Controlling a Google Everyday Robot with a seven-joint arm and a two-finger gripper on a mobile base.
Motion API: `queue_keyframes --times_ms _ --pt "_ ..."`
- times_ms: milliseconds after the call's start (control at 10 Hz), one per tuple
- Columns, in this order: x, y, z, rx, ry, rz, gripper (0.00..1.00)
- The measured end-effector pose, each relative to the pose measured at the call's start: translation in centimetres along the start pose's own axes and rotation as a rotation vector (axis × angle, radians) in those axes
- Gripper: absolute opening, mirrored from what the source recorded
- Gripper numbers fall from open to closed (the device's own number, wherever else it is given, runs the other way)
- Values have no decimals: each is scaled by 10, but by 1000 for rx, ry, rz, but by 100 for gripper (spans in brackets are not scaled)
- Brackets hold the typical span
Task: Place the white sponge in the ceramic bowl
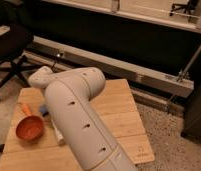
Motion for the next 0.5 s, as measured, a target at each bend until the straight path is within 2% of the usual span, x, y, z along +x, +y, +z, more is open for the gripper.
queue_keyframes --times_ms 300,500 --pt "-22 -3 5 -17 -9 -25 45" --pt "-33 -8 6 -16 3 -34 25"
